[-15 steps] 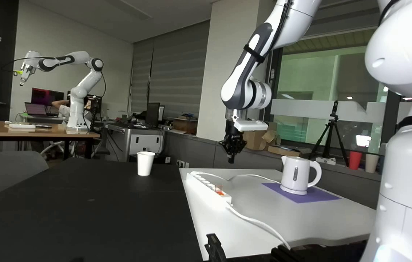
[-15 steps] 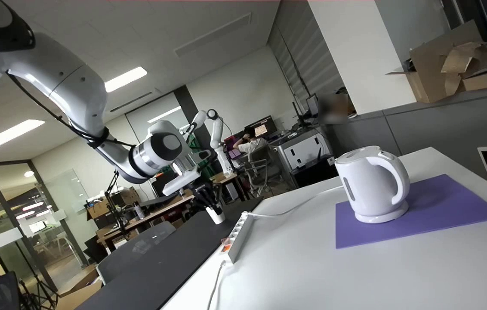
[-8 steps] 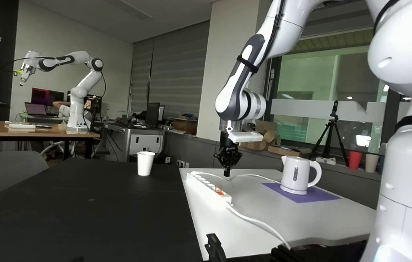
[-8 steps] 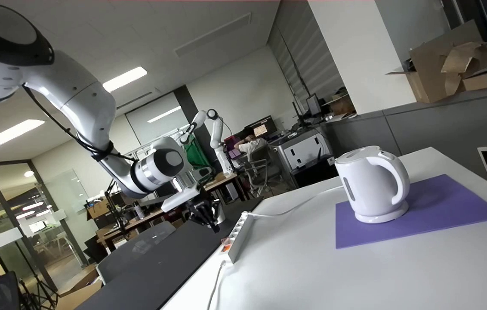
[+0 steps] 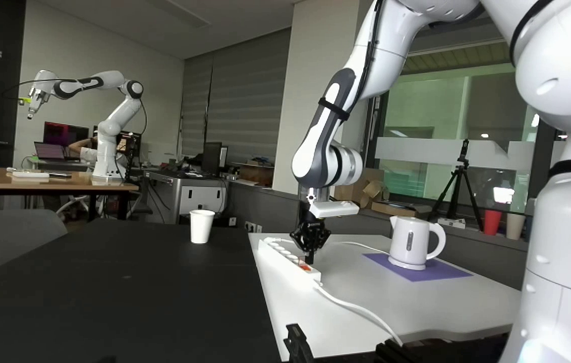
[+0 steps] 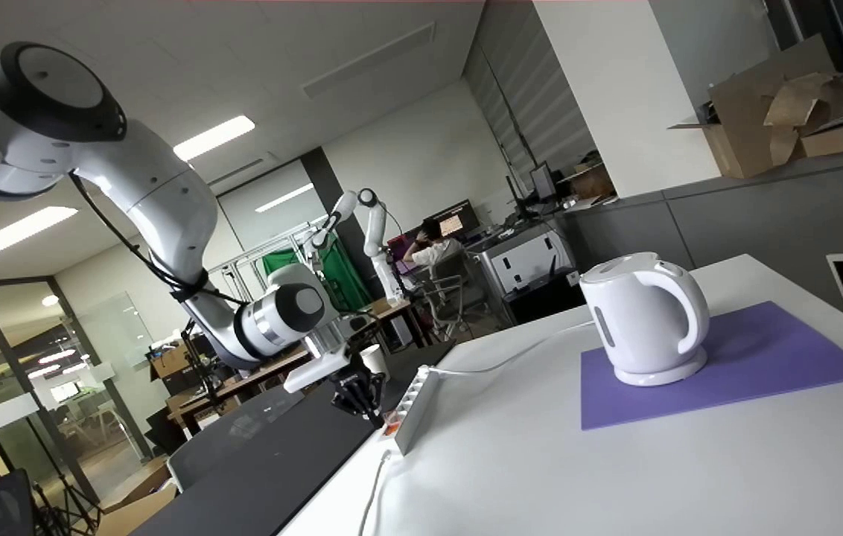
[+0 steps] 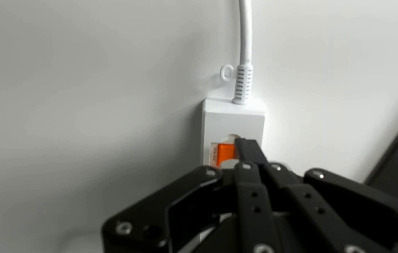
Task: Turn on the extension cable
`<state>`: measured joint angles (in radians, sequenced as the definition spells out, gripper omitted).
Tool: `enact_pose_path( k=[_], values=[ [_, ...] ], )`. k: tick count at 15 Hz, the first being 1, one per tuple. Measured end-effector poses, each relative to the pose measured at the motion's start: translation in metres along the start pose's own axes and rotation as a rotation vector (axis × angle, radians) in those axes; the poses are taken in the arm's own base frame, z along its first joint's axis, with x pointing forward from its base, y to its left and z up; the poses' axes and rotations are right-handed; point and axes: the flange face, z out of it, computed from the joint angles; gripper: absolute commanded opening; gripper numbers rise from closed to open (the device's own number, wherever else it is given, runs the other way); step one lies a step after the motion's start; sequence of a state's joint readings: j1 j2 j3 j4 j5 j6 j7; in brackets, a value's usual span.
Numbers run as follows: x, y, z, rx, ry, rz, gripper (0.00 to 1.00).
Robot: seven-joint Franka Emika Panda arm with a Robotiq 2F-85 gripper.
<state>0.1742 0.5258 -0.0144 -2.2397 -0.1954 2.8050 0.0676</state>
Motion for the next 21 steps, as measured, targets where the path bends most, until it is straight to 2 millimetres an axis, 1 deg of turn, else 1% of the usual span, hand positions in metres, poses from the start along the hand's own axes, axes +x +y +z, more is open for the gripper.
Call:
enact_pose_path(
  k=[4,8,21],
  values=[
    [0.006,0.002,0.012,-0.016,0.041,0.021,0.0],
    [0.01,-0.001,0.022,-0.028,0.061,0.021,0.0],
    [0.009,0.001,0.024,-0.04,0.059,0.06,0.0]
  ],
)
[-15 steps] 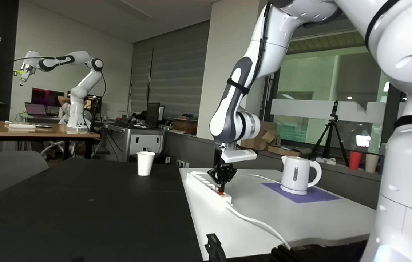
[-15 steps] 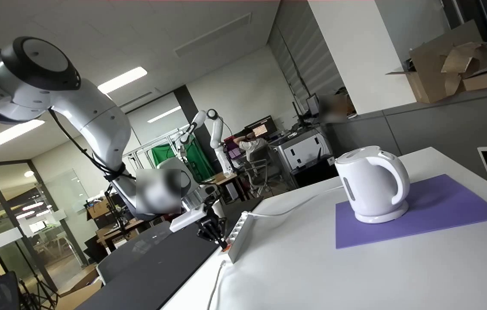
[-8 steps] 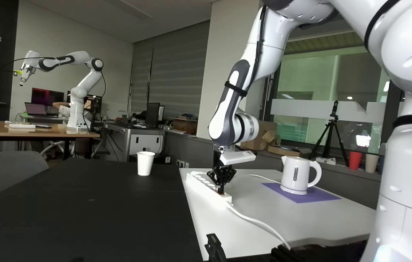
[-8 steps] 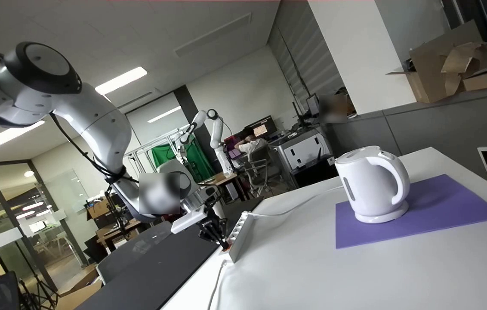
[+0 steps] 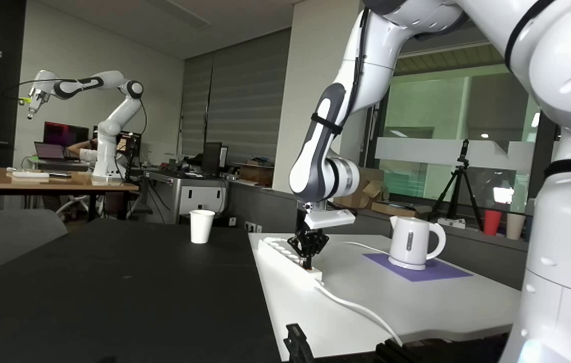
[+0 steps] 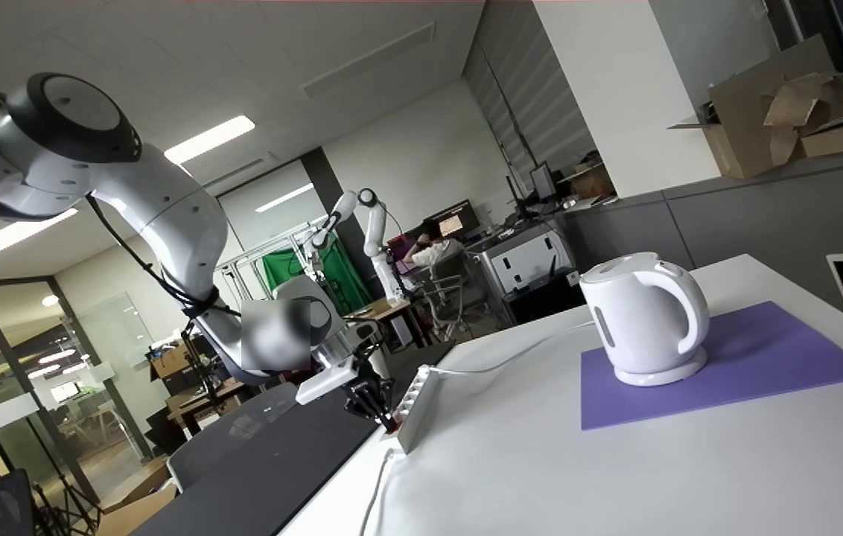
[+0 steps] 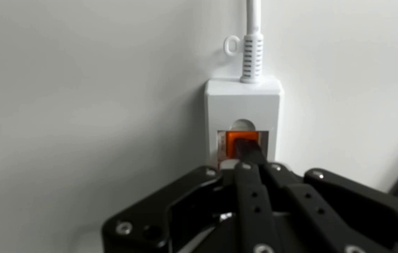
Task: Turn on the extension cable
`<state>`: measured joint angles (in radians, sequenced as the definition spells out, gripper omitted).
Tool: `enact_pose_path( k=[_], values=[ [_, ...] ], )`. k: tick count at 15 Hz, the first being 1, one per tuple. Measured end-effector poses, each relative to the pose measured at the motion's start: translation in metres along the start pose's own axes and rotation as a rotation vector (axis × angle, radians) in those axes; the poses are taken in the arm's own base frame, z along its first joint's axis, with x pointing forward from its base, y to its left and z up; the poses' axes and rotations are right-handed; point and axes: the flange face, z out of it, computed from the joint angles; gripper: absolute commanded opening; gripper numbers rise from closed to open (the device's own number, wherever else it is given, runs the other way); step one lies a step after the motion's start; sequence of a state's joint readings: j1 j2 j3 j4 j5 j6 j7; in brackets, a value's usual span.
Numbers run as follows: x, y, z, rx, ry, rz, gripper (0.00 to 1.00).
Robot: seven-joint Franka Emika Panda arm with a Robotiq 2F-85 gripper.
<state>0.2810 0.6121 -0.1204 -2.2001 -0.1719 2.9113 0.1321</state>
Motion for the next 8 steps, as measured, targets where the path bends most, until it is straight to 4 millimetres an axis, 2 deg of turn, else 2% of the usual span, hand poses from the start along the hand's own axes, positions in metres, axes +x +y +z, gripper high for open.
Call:
enact_pose_path(
  k=[8],
  values=[
    [-0.0028,-0.0011,0.0011,0.001,-0.002,0.002,0.0]
  ],
)
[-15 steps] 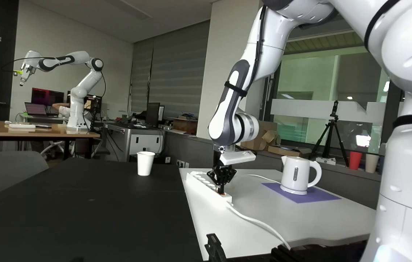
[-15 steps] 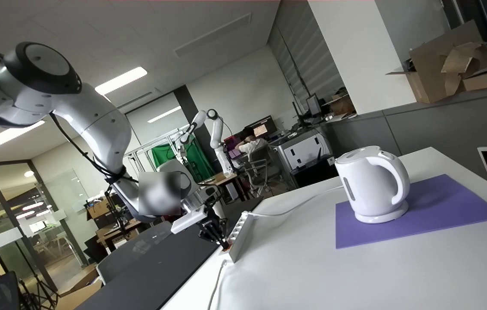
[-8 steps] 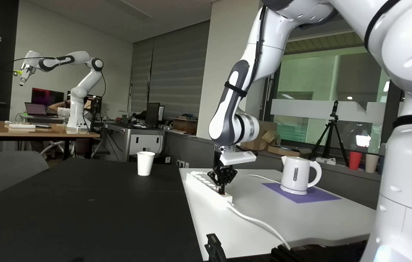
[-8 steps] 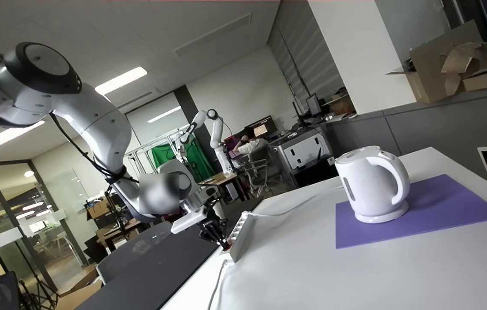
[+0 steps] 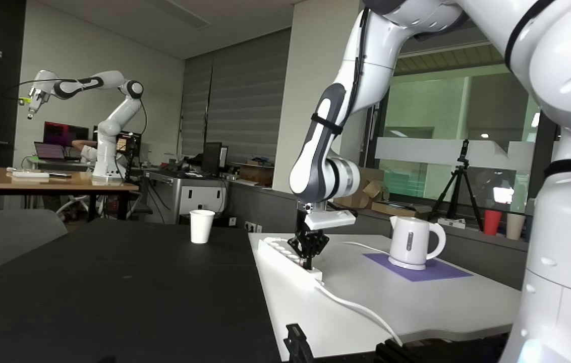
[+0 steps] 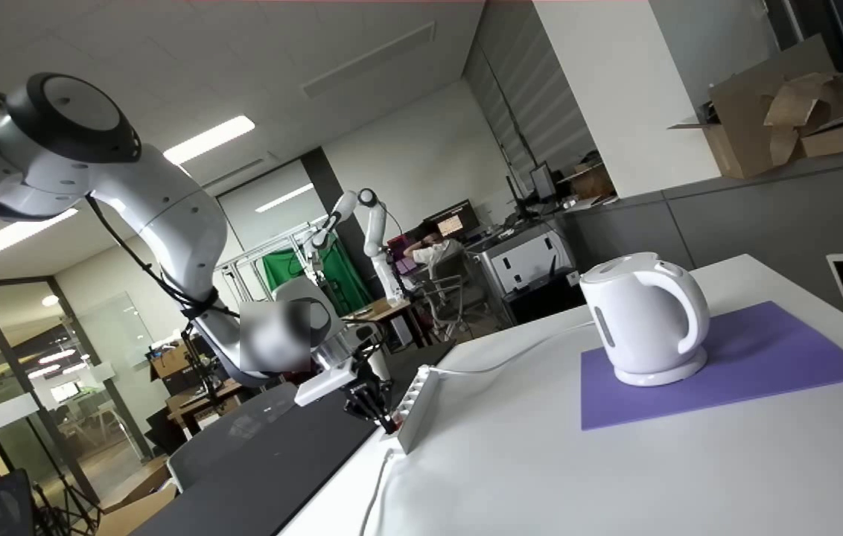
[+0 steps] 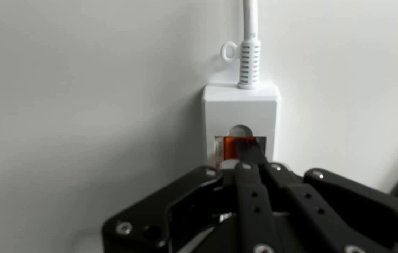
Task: Turn on the extension cable
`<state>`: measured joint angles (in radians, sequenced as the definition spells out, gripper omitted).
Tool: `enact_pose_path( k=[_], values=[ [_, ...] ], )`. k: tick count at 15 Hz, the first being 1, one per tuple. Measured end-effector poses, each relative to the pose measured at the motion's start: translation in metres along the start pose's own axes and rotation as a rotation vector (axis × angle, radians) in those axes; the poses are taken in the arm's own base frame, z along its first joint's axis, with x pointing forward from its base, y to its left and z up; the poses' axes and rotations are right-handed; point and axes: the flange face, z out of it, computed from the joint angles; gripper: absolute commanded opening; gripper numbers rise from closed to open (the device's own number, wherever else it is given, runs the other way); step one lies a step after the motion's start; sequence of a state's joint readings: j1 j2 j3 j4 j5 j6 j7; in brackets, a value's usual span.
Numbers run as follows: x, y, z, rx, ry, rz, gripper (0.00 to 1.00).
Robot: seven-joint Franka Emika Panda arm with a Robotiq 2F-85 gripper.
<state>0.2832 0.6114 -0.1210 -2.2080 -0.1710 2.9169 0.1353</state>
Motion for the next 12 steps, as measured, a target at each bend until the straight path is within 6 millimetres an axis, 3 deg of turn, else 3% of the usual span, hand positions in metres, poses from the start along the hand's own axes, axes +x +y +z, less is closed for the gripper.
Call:
enact_pose_path(
  k=[5,12],
  values=[
    [0.001,0.012,0.001,0.037,-0.004,0.049,0.0],
    [0.005,0.056,0.007,0.242,-0.054,0.067,0.0]
  ],
)
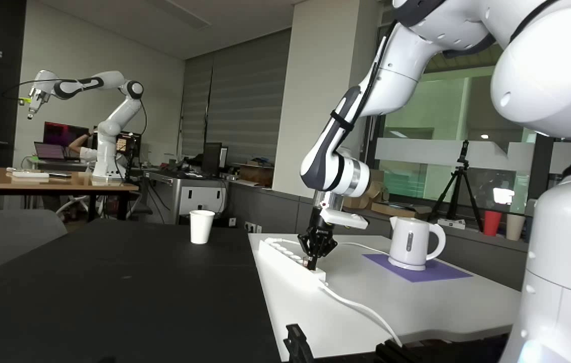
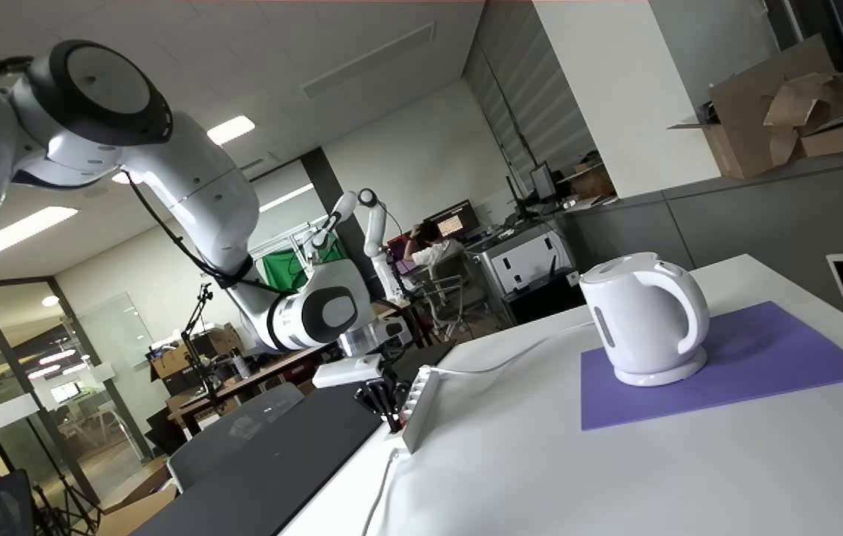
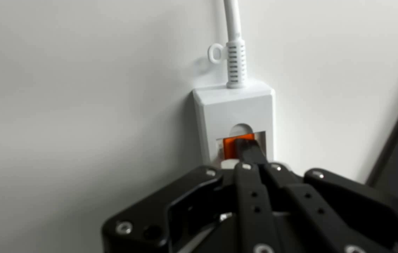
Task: Turn on the extension cable
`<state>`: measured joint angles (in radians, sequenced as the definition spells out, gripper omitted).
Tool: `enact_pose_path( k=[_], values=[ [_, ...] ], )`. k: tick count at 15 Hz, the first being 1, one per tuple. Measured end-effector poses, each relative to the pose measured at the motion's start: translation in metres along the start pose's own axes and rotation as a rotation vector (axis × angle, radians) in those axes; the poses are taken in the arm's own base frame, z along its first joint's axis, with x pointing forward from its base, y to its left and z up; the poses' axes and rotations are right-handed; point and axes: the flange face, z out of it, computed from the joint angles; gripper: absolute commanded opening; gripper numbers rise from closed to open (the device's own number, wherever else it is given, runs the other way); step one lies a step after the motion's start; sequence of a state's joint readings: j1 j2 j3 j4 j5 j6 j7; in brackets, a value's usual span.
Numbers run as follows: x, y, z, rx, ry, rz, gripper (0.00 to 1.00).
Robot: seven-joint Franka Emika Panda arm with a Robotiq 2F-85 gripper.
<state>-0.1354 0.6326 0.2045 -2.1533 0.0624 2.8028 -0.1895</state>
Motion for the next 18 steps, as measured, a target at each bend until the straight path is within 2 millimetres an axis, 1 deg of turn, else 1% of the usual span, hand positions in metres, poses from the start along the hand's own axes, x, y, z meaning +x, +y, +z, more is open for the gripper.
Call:
enact_pose_path(
  k=[3,5,11,13,15,18],
  values=[
    [0.003,0.019,0.0,0.049,-0.031,0.004,0.0],
    [0.005,0.028,0.0,0.063,-0.044,0.008,0.0],
    [0.009,0.041,0.0,0.115,-0.07,0.009,0.0],
    [0.009,0.04,0.0,0.13,-0.066,-0.008,0.0],
    [0.013,0.033,-0.005,0.134,-0.056,-0.038,0.0],
    [0.018,0.015,-0.026,0.13,-0.053,-0.091,0.0]
  ],
)
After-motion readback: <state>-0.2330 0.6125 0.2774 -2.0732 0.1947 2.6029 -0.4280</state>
